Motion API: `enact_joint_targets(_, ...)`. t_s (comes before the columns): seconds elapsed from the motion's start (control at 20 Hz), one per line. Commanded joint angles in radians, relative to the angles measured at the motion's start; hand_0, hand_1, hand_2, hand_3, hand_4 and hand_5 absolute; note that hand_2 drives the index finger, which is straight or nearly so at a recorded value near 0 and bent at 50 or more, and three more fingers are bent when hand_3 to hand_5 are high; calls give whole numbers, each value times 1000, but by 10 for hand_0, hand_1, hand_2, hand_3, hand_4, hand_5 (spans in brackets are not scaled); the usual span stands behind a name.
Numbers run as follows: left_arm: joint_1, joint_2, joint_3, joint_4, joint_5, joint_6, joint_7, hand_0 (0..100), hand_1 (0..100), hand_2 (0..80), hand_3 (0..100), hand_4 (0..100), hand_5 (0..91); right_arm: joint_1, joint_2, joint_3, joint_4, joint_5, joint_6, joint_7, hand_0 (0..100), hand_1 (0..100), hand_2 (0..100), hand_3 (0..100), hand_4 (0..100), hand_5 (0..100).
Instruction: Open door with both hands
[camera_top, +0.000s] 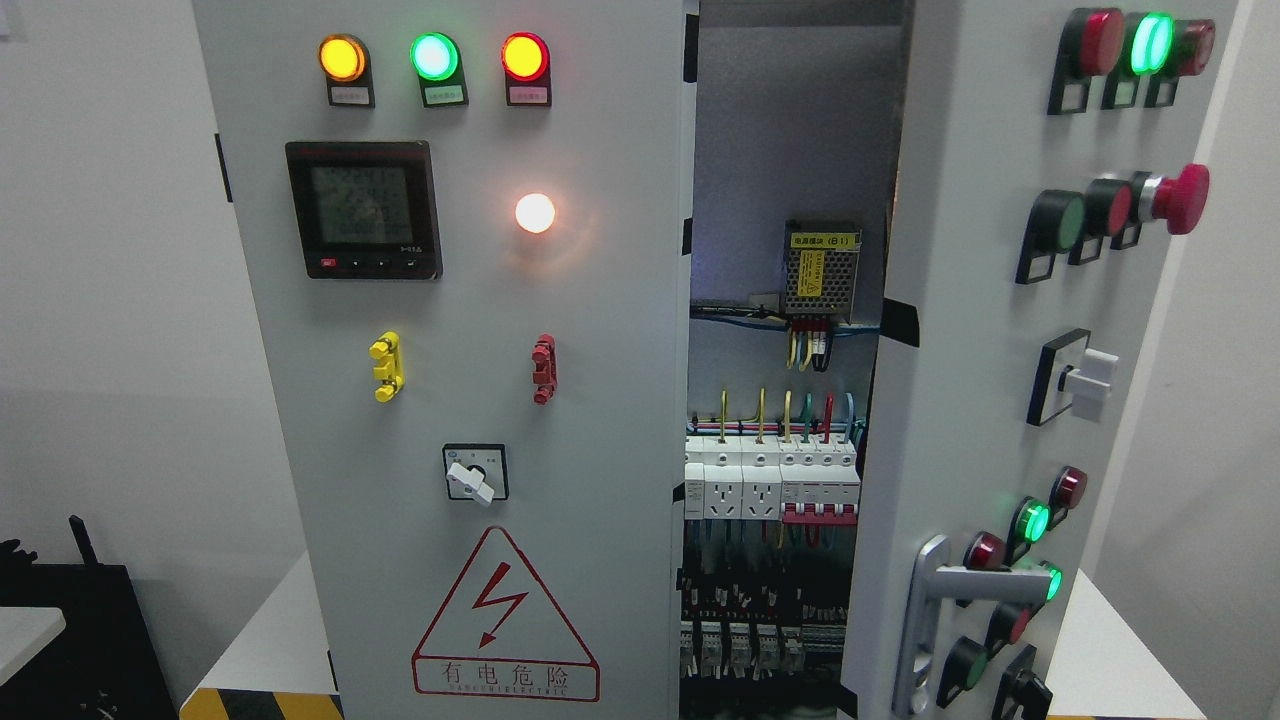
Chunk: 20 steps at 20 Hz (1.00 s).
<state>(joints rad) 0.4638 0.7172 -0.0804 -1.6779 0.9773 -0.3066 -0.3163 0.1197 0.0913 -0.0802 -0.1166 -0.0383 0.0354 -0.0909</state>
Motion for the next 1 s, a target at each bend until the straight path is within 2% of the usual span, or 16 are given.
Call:
enact_joint_targets(0.0, -17, 255, 13, -117, 148, -2, 0, 120, 389, 0, 0, 0, 0, 0, 2, 0, 0, -2, 0, 0, 55, 0, 0, 0, 0, 0)
enact_joint_targets(0.1, -13, 297, 14, -134, 196, -8, 2, 120, 389, 0, 0, 0, 0, 0, 8, -1, 0, -2, 0, 0, 55, 0, 0, 0, 0, 0)
enact_joint_targets(0.25, -11, 318, 14, -148, 212, -19, 3, 120, 389, 0, 0, 0, 0, 0, 28, -1, 0, -2, 0, 0, 55, 0, 0, 0, 0, 0)
enact_joint_targets(0.45, -10, 387, 14, -180, 265, -23, 5, 120, 389, 0, 0, 0, 0, 2, 28, -3, 0, -3, 0, 0, 55, 0, 0, 0, 0, 0)
enact_joint_targets(0.8, -22, 441, 14, -200, 267, -28, 2, 120, 389, 0, 0, 0, 0, 0, 28, -3, 0, -5, 0, 0, 55, 0, 0, 0, 0, 0)
enact_joint_targets(0.95, -65, 481, 5, -210, 274, -26, 2, 120, 389, 0, 0, 0, 0, 0, 28, -3, 0, -6, 0, 0, 55, 0, 0, 0, 0, 0)
